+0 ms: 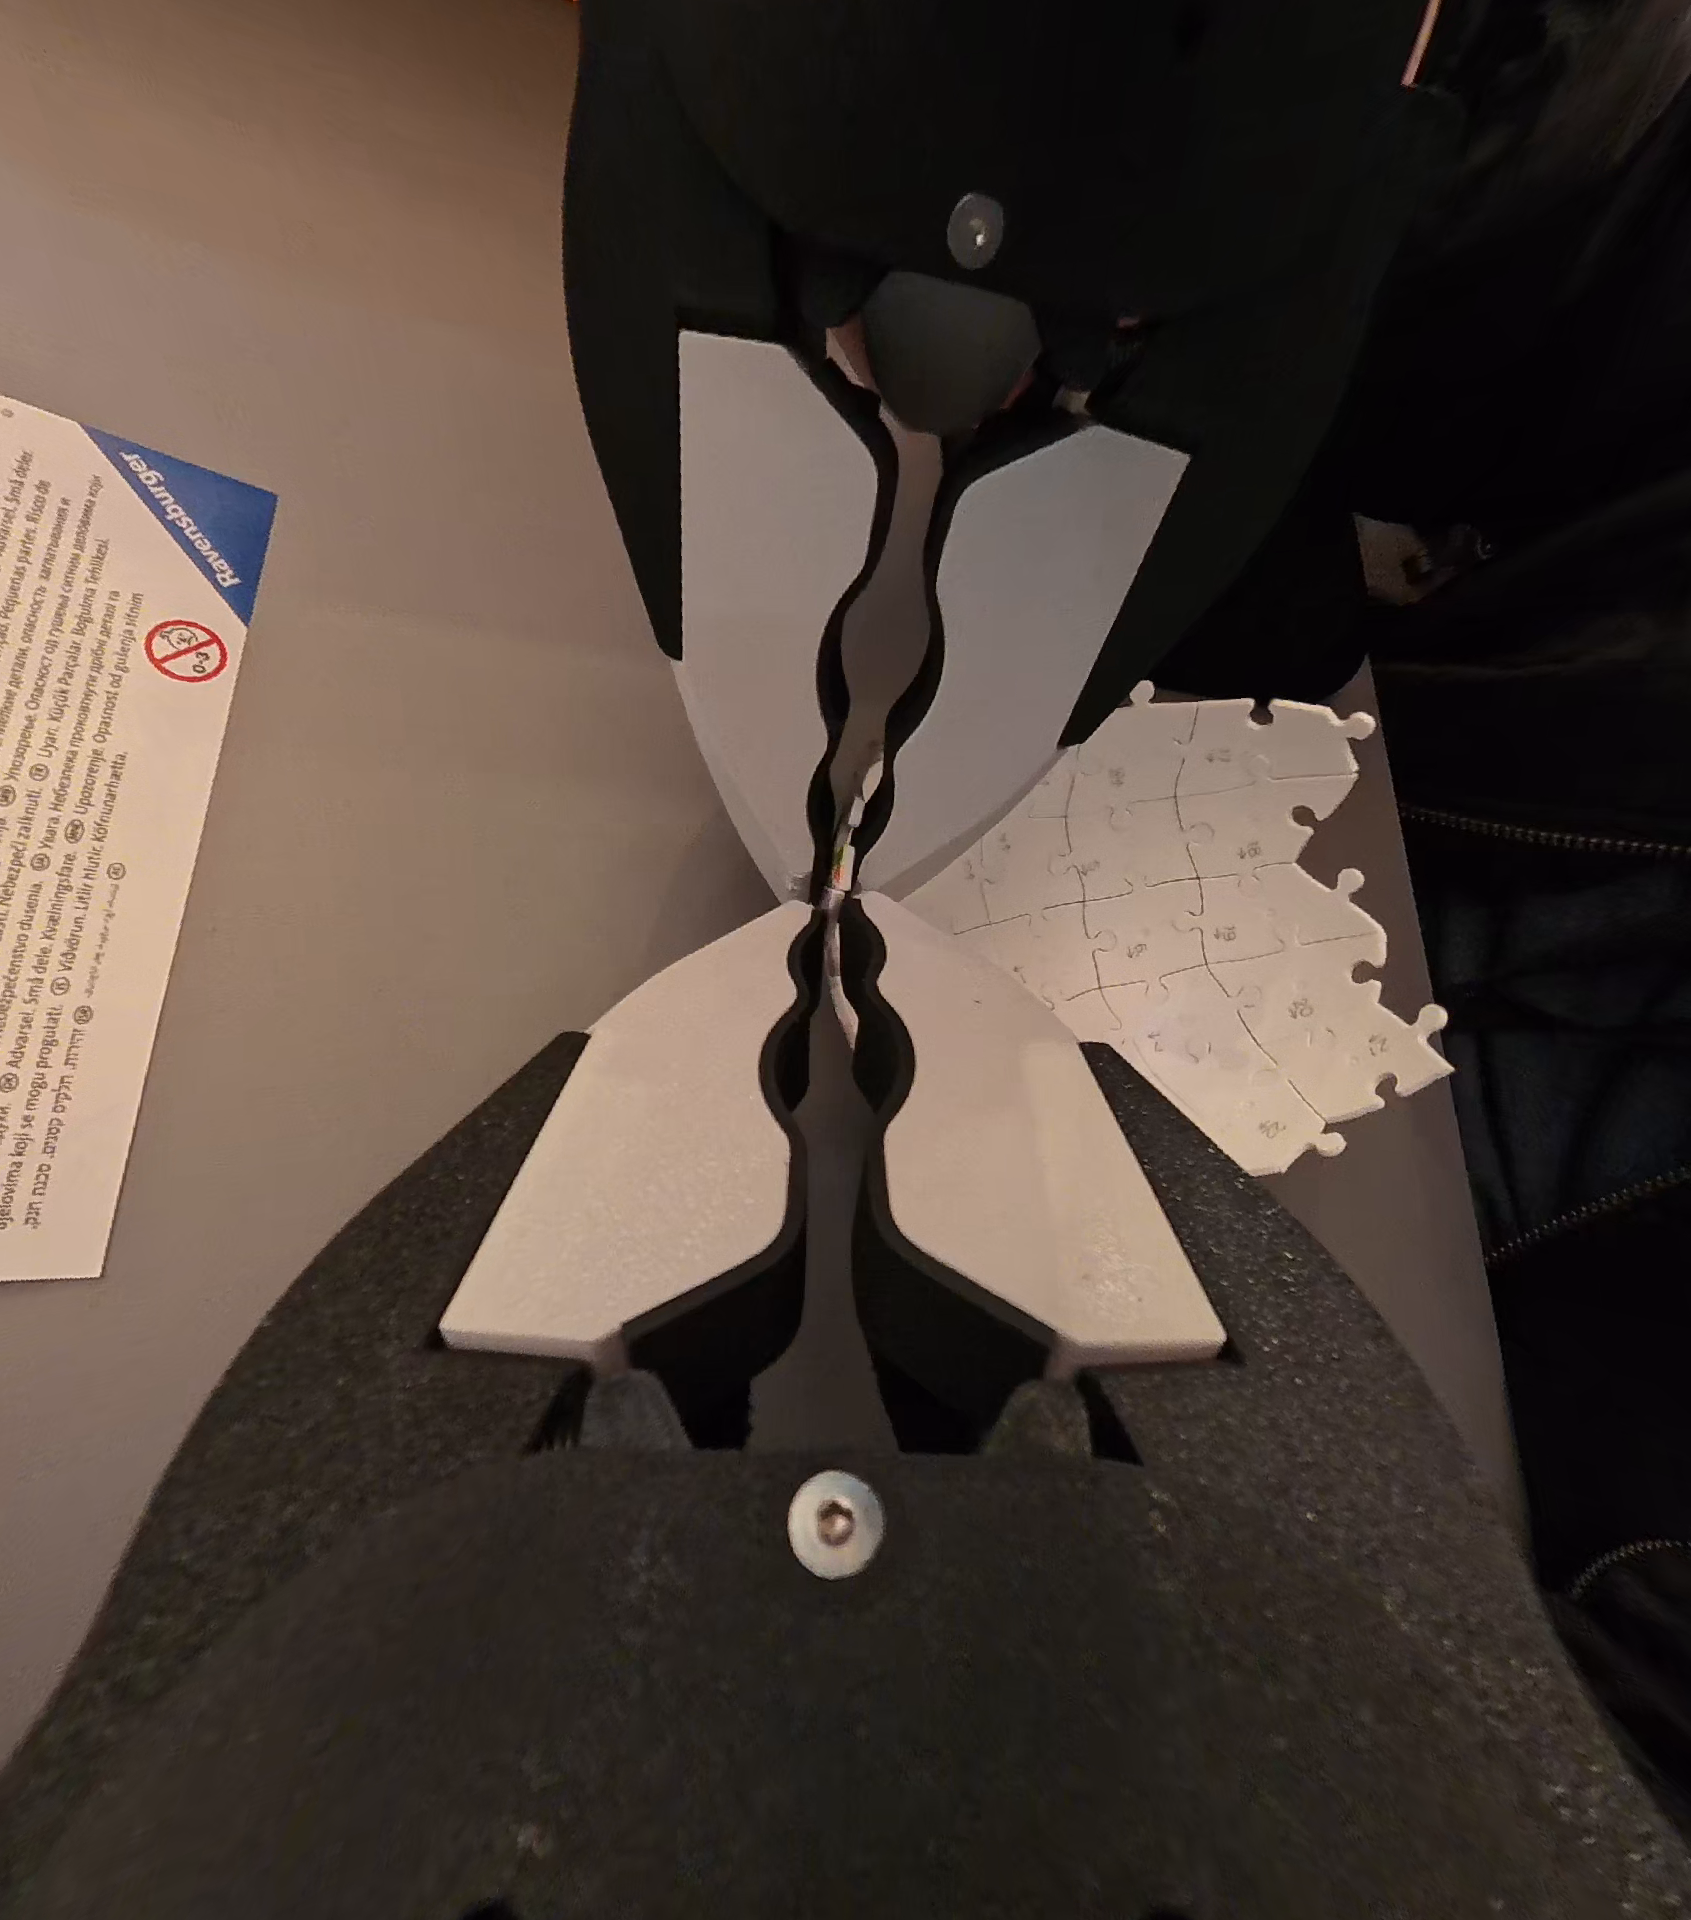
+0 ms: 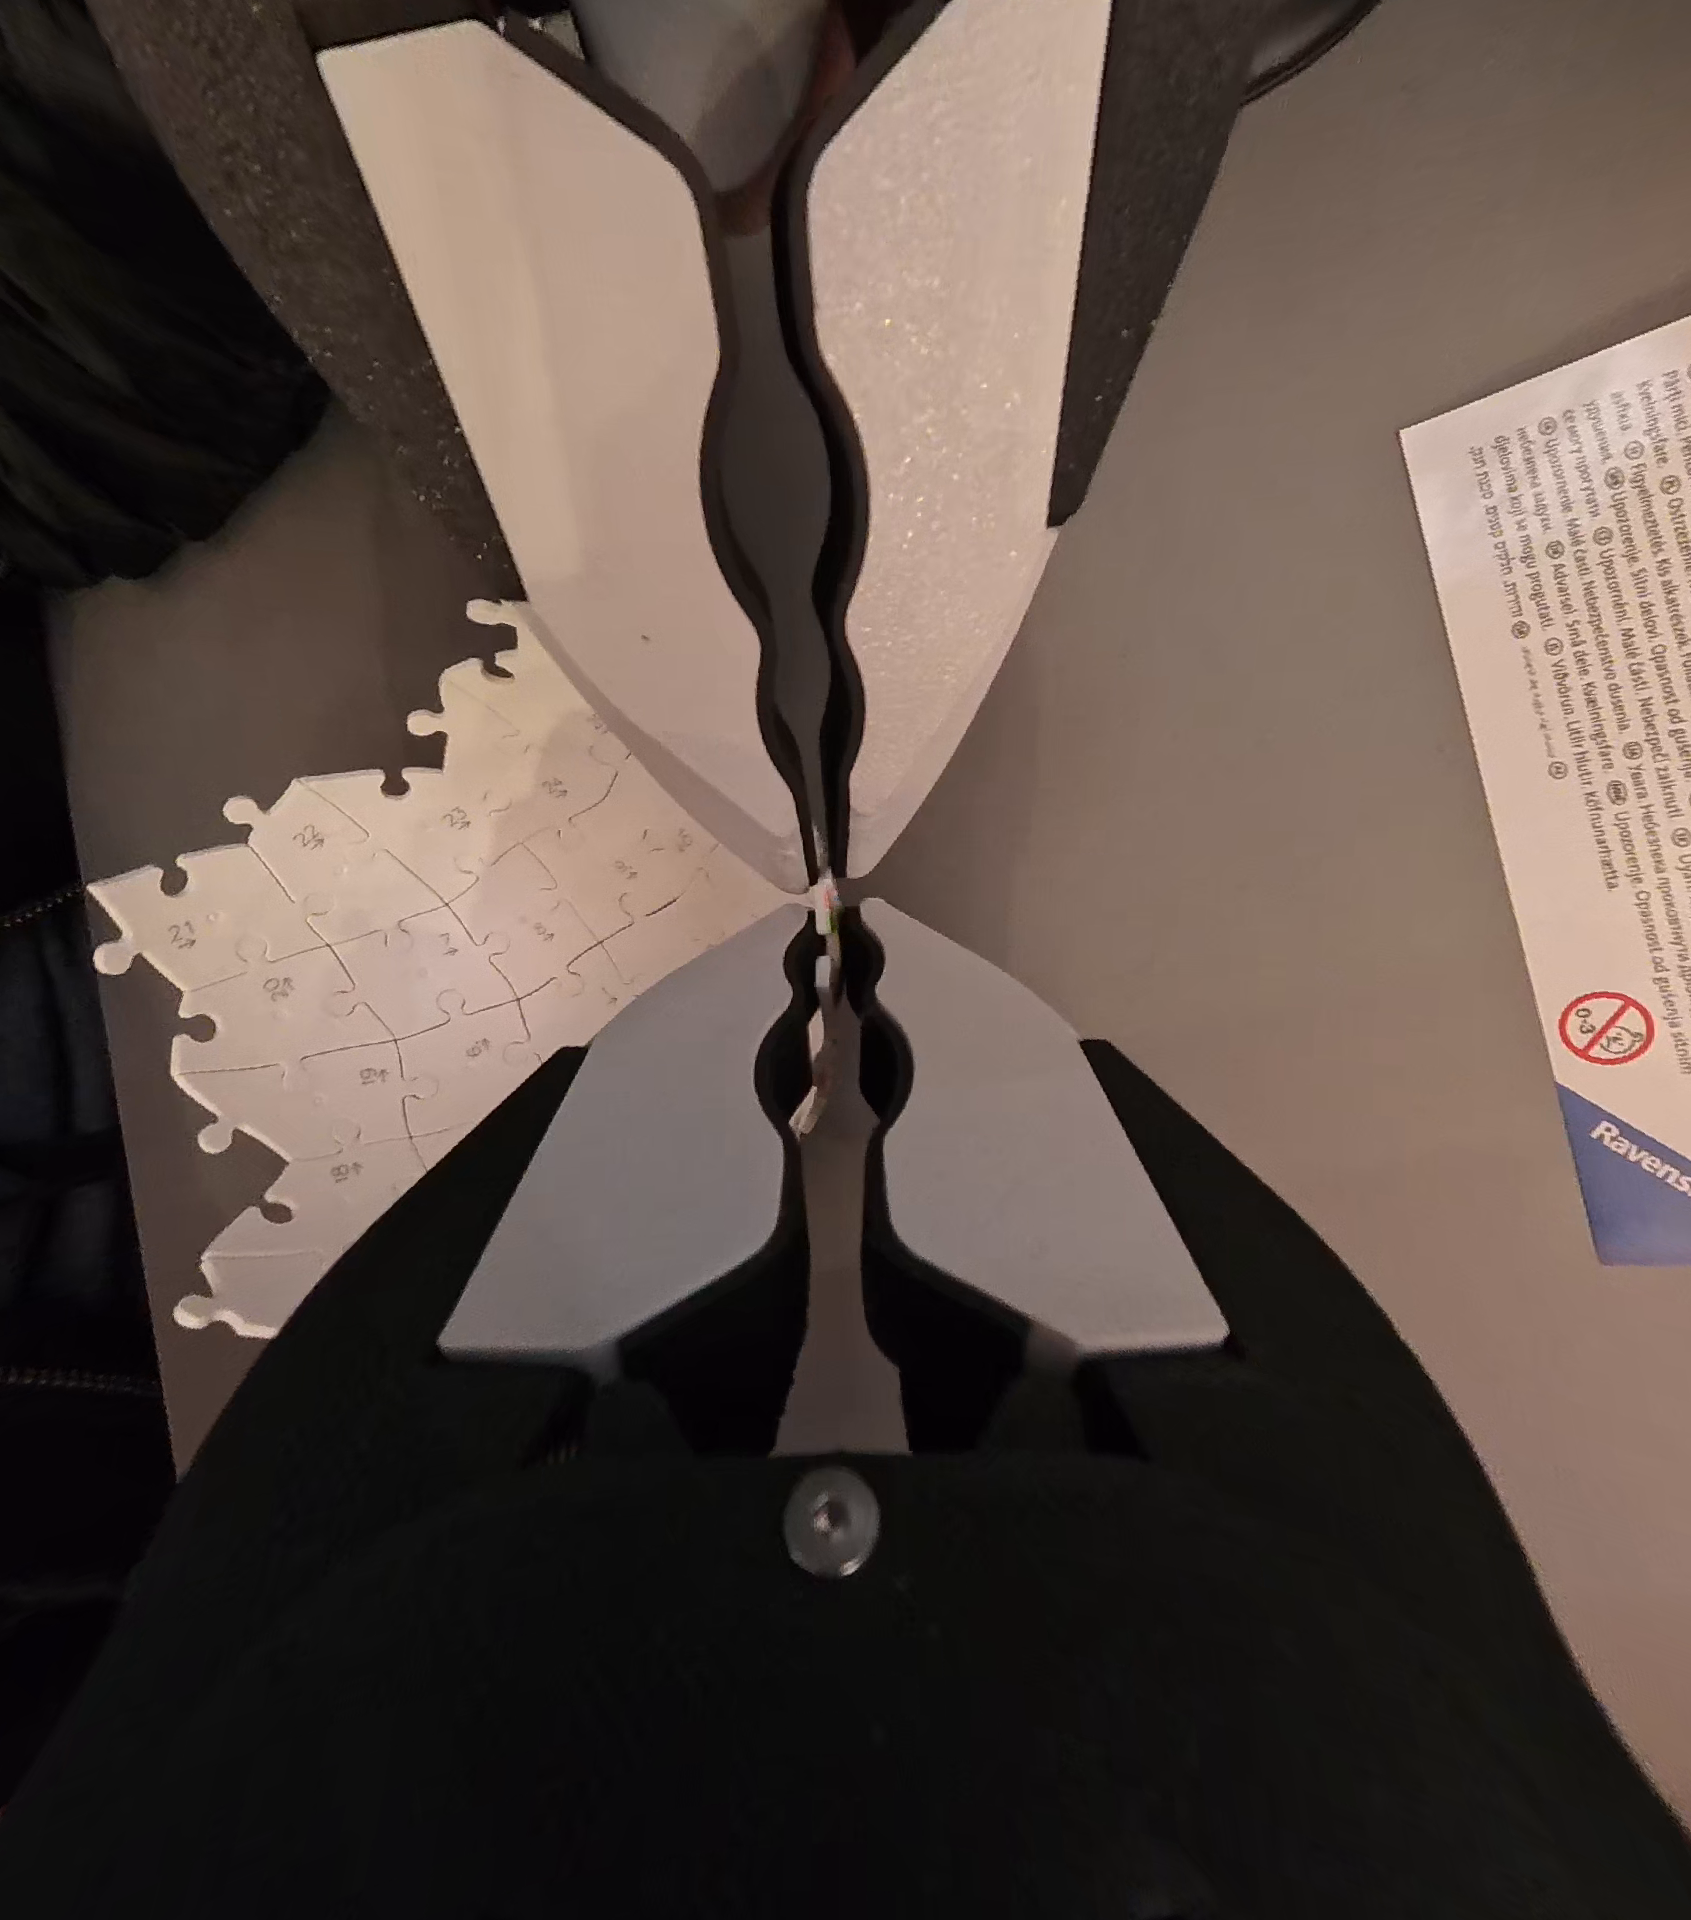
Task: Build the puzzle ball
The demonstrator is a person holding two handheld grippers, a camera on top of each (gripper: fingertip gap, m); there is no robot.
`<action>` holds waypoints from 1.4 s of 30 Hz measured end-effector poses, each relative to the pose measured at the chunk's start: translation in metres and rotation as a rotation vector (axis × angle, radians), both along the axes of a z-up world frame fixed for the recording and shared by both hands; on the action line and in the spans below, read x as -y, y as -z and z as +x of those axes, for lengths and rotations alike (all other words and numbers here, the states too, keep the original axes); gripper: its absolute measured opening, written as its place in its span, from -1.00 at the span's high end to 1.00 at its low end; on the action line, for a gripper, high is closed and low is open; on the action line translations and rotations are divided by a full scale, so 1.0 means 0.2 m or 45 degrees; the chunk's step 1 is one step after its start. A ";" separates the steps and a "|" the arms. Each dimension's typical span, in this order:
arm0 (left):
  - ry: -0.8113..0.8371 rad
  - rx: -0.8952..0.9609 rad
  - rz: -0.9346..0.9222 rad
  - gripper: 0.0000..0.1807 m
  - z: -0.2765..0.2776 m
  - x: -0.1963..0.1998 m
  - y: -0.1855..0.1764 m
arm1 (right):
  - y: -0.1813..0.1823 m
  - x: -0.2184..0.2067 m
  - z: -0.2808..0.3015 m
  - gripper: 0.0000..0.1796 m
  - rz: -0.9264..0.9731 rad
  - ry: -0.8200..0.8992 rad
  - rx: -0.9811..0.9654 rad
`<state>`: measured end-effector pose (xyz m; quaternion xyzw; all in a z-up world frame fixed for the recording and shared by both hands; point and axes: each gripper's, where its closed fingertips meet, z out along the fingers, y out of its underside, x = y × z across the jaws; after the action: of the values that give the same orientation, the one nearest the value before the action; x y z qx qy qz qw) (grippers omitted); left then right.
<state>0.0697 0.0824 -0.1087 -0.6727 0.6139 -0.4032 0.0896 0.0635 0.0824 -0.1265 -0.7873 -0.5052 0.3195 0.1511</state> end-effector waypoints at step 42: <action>-0.031 0.000 0.008 0.97 -0.03 -0.03 -0.02 | 0.05 0.01 0.01 0.73 -0.075 -0.010 -0.003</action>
<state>0.0631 0.0882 -0.1040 -0.6798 0.6070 -0.4000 0.0966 0.0653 0.0804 -0.1365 -0.7891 -0.4985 0.3357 0.1270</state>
